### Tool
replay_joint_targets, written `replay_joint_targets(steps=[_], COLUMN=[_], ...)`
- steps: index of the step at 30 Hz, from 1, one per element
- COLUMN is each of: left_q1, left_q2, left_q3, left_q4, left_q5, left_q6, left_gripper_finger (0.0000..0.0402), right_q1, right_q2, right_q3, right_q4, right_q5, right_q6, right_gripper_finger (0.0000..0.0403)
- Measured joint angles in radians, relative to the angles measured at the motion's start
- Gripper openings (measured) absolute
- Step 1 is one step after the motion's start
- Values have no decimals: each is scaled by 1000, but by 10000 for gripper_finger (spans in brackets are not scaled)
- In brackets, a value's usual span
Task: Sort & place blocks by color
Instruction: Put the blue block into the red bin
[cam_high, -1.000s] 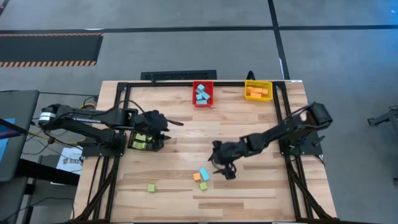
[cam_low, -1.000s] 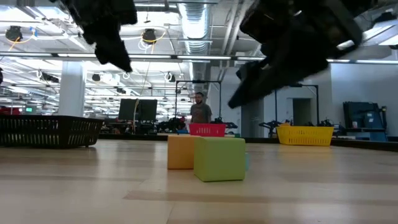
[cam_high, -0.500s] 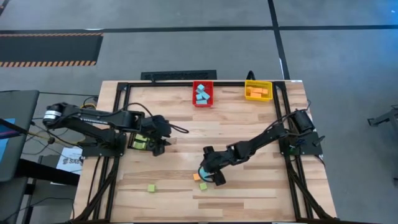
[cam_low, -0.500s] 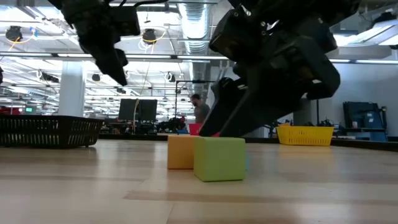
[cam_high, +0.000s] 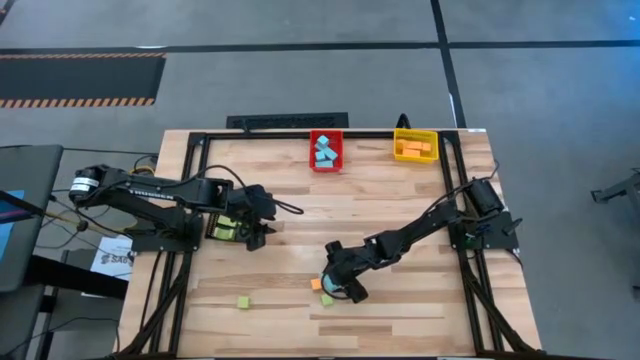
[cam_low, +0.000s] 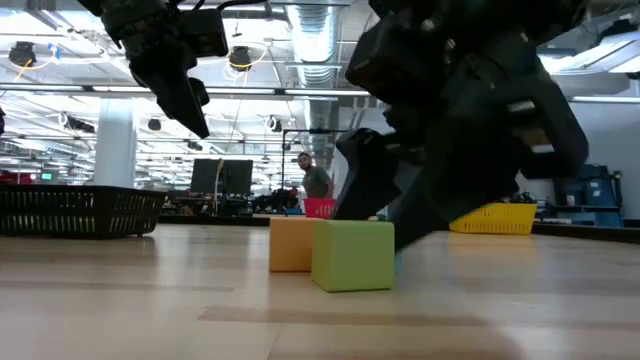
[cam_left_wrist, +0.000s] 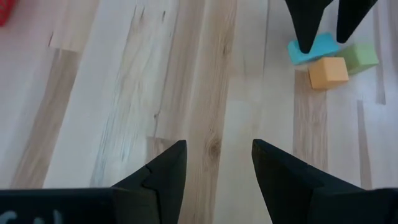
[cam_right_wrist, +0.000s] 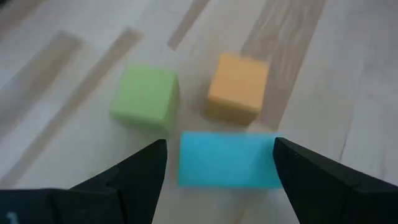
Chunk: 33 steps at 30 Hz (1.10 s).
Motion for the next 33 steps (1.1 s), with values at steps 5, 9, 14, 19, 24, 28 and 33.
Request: replay_joint_targets(steps=[5, 9, 14, 19, 24, 28, 33], left_q1=[0, 0, 0, 0, 0, 0, 1], left_q2=[0, 0, 0, 0, 0, 0, 0], left_q3=[0, 0, 0, 0, 0, 0, 0], left_q4=[10, 14, 30, 59, 68, 69, 70], left_q5=[0, -1, -1, -1, -2, -4, -28], left_q6=[-19, -27, -28, -28, -27, -21, -14], left_gripper_finger=[169, 169, 169, 169, 169, 169, 169], right_q1=[-3, -4, -31, -61, -78, -89, -102], right_q2=[20, 20, 19, 19, 19, 20, 20], right_q3=[3, 4, 4, 4, 4, 3, 3], right_q4=[34, -2, -47, -49, -49, -46, -46], right_q5=[14, 74, 111, 116, 112, 108, 107], right_q6=[-2, -4, -3, 13, 39, 35, 39], right_gripper_finger=[314, 314, 314, 314, 314, 314, 314])
